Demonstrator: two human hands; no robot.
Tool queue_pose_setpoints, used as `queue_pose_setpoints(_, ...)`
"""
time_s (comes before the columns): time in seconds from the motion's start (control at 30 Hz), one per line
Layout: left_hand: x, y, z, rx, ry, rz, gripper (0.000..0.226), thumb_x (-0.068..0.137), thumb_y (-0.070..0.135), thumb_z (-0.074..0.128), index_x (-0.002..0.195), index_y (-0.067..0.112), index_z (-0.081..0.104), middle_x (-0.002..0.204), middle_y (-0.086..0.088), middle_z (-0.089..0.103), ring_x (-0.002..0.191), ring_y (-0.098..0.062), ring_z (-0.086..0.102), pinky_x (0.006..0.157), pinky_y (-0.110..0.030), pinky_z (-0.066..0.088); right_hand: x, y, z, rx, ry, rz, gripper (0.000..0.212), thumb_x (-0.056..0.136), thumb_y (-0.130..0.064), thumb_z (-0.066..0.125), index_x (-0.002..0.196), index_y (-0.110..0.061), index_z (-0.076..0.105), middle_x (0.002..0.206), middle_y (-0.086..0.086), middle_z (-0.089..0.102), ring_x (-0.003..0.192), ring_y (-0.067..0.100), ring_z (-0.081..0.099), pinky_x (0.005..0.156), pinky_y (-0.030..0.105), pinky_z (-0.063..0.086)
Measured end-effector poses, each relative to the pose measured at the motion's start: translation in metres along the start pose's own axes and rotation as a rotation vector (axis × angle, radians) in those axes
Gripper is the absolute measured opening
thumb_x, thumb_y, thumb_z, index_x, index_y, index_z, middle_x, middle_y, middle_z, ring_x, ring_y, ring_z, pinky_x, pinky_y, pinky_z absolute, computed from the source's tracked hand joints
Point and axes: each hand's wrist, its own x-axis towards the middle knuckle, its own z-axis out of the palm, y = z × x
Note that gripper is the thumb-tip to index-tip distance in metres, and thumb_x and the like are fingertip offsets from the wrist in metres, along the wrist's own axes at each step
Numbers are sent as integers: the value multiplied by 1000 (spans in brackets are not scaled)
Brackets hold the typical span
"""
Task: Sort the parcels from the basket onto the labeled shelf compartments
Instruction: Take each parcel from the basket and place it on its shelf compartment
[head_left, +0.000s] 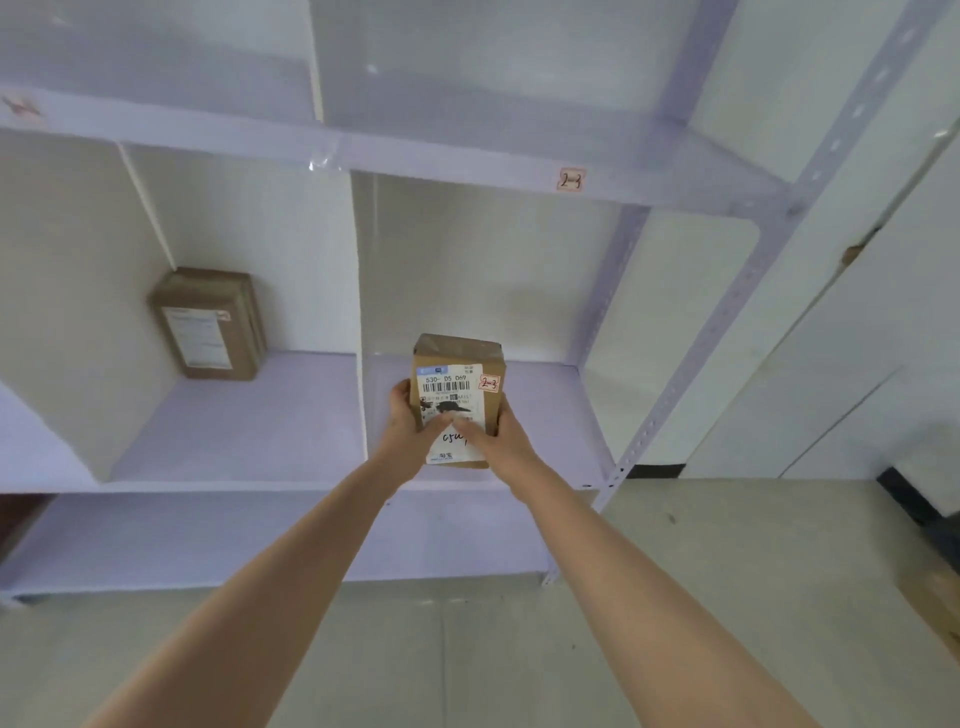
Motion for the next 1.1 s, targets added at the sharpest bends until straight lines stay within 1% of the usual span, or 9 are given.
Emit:
queue_pose_setpoints(0.13, 20, -57, 0, 40, 81, 115, 54, 91, 2, 60, 136, 6, 30, 115, -1, 57, 104, -16, 58, 85, -26, 47, 28, 45, 17, -52, 28, -87, 60, 80, -35, 75, 132, -28, 46, 116, -12, 68, 103, 11, 67, 90, 33, 54)
queue_pose_setpoints(0.23, 32, -91, -1, 38, 120, 153, 52, 91, 6, 61, 134, 11, 32, 121, -3, 58, 108, -18, 58, 93, -34, 49, 47, 70, 30, -87, 44, -140, 54, 83, -30, 74, 130, -27, 46, 113, -11, 68, 102, 13, 66, 88, 31, 53)
queue_pose_setpoints(0.4, 52, -132, 1, 80, 137, 176, 54, 91, 5, 60, 136, 9, 31, 120, -2, 58, 112, -20, 57, 96, -35, 47, 72, 113, 44, -89, 74, -173, 56, 83, -30, 75, 131, -25, 46, 117, -8, 67, 108, 16, 65, 94, 34, 51)
queue_pose_setpoints(0.5, 56, -157, 2, 78, 177, 160, 54, 90, 4, 60, 135, 12, 31, 111, 6, 59, 107, -19, 59, 98, -43, 47, 72, 130, 51, -72, 91, -214, 57, 85, -24, 73, 133, -28, 42, 113, -12, 64, 102, 11, 63, 80, 17, 47)
queue_pose_setpoints(0.6, 56, -163, 4, 66, 201, 151, 51, 91, 4, 59, 132, 13, 30, 108, 8, 59, 106, -19, 59, 98, -47, 48, 73, 134, 53, -71, 89, -247, 63, 86, -23, 73, 137, -28, 38, 116, -13, 63, 103, 10, 60, 76, 14, 43)
queue_pose_setpoints(0.67, 56, -162, 5, 58, 201, 147, 51, 92, 4, 58, 133, 11, 30, 111, 5, 58, 104, -18, 58, 97, -46, 48, 74, 133, 53, -67, 82, -243, 68, 86, -24, 73, 142, -25, 34, 118, -12, 60, 104, 10, 57, 77, 14, 42)
queue_pose_setpoints(0.87, 57, -161, 5, 81, 207, 132, 52, 92, 8, 59, 135, 13, 30, 121, -3, 59, 109, -20, 58, 95, -40, 49, 76, 131, 52, -77, 78, -238, 72, 87, -19, 72, 145, -20, 29, 131, -2, 59, 110, 12, 56, 92, 22, 43)
queue_pose_setpoints(0.97, 58, -160, 5, 104, 213, 132, 52, 92, 9, 59, 136, 13, 31, 121, -3, 59, 109, -21, 58, 92, -35, 48, 77, 130, 51, -78, 75, -235, 67, 87, -17, 72, 141, -21, 32, 122, -7, 60, 108, 12, 57, 87, 19, 43)
queue_pose_setpoints(1.1, 58, -157, 5, 118, 230, 128, 51, 92, 8, 60, 135, 11, 33, 119, -4, 58, 106, -20, 57, 83, -29, 45, 76, 129, 52, -87, 72, -244, 63, 88, -15, 70, 139, -23, 33, 120, -7, 60, 108, 12, 58, 83, 15, 43)
